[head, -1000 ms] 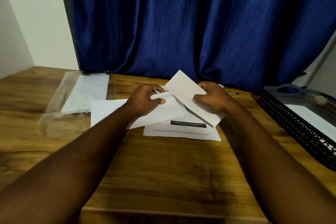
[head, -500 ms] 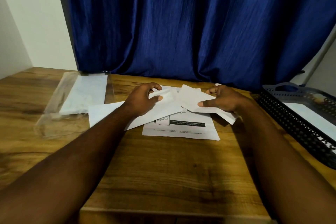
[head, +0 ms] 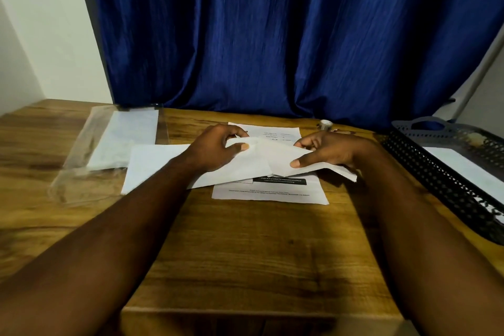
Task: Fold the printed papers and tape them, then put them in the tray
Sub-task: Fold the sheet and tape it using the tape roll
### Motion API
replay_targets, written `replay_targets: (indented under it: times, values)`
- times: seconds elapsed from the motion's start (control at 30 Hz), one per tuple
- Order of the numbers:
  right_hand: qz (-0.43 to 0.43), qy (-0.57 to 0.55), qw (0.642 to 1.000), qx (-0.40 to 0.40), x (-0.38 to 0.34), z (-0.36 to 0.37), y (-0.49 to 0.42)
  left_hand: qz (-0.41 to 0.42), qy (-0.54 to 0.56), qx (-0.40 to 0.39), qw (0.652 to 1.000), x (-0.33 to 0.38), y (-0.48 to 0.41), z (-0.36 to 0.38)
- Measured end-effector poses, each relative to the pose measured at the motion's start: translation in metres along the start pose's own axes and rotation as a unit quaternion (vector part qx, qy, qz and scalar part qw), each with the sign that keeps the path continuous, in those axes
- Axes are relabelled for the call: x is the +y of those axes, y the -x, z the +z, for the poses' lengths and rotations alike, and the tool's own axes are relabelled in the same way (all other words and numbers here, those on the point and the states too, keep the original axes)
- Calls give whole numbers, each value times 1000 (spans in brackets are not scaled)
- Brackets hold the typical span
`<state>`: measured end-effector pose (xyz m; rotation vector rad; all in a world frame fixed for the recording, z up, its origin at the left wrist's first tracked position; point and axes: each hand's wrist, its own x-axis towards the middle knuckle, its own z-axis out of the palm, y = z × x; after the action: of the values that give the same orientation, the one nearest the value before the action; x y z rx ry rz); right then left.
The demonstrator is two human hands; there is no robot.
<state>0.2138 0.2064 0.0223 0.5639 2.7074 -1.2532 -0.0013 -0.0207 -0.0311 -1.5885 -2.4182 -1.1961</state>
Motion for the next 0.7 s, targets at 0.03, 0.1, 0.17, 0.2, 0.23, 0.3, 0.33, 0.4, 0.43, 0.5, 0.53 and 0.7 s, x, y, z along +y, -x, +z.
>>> replay_targets:
  times: [0.03, 0.1, 0.17, 0.2, 0.23, 0.3, 0.33, 0.4, 0.43, 0.5, 0.53, 0.7]
  values:
    - [4, -4, 1000, -16, -1, 0, 1, -1, -3, 1, 1000, 1, 0, 0]
    - [13, -11, 1000, -16, -2, 0, 2, -2, -7, 8, 1000, 2, 1, -1]
    - [26, -16, 999, 11, -4, -1, 3, 0, -3, 8, 1000, 4, 1, -3]
    - [35, -2, 999, 22, -5, -2, 3, 2, 1, 5, 1000, 5, 1, -3]
    - [45, 20, 998, 26, -6, -3, 4, 3, 2, 3, 1000, 6, 2, -4]
    - [56, 64, 996, 22, -8, -3, 4, 5, -8, 5, 1000, 8, 2, -4]
    - [59, 72, 995, 22, -8, -3, 4, 5, -12, 6, 1000, 8, 3, -4]
    - [56, 69, 995, 44, -9, -2, 3, 1, -13, 4, 1000, 12, 4, -2]
    - [47, 68, 995, 54, -10, 0, 2, -1, -10, 2, 1000, 13, 5, -1]
    - [19, 71, 995, 65, -13, 6, 0, 2, 5, -2, 1000, 18, 8, 1]
    - [2, 72, 995, 76, -14, 11, -2, 7, 13, -4, 1000, 20, 9, 3]
    - [-72, 131, 977, 149, -23, 36, -17, 17, 0, -3, 1000, 28, 12, 8]
